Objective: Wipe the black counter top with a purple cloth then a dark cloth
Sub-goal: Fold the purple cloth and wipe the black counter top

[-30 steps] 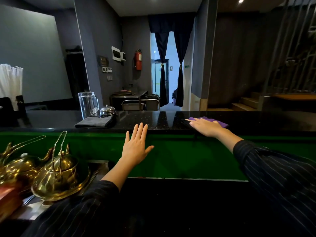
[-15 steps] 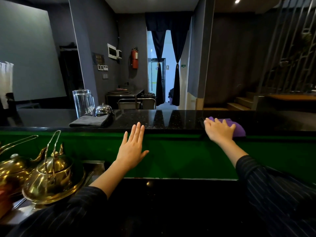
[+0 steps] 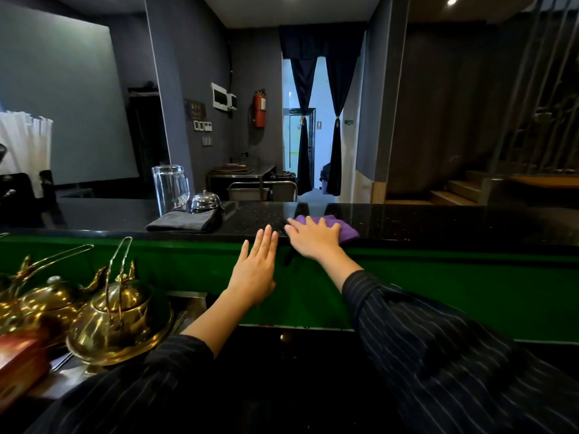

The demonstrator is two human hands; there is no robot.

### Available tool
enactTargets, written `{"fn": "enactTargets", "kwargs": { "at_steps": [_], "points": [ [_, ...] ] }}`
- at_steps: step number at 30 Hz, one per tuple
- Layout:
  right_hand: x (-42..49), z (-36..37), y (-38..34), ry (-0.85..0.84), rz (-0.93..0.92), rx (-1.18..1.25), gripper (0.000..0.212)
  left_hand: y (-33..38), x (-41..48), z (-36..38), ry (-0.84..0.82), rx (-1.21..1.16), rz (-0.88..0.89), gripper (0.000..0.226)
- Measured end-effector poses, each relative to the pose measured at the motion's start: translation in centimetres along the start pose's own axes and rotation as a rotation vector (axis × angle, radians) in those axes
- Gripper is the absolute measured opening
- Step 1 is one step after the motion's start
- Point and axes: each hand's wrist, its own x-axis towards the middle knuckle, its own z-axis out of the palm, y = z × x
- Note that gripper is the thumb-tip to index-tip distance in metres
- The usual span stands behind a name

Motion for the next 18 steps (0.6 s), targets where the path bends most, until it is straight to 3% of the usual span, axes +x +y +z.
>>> {"fn": "enactTargets", "kwargs": {
  "at_steps": [4,9,12,15,18],
  "points": [
    [-1.0,0.1,-0.7,0.007,-0.108,0.002,0.051,-0.6,0.0,-0.6,-0.048,0.040,0.041,0.093],
    [-2.1,-0.4,4.2,-0.006,-0.170,0.015,0.048,-2.4,-0.4,-1.3,-0.015,0.062,0.144,0.076],
    [-2.9,-1.5,10.0,-0.018,-0.020,0.018,0.049,-4.2,-0.8,-1.6,0.149,-0.116,0.172,0.056],
    [-3.4,-2.7,15.3,-0.079,0.154,-0.013,0.052,-5.8,-0.3,-1.4,0.346,-0.227,0.091,0.058],
    [-3.1,-3.1,16.8,-0.101,0.247,0.008,0.054,-6.2,0.6,-1.4,0.290,-0.220,0.005,0.064]
  ]
}}
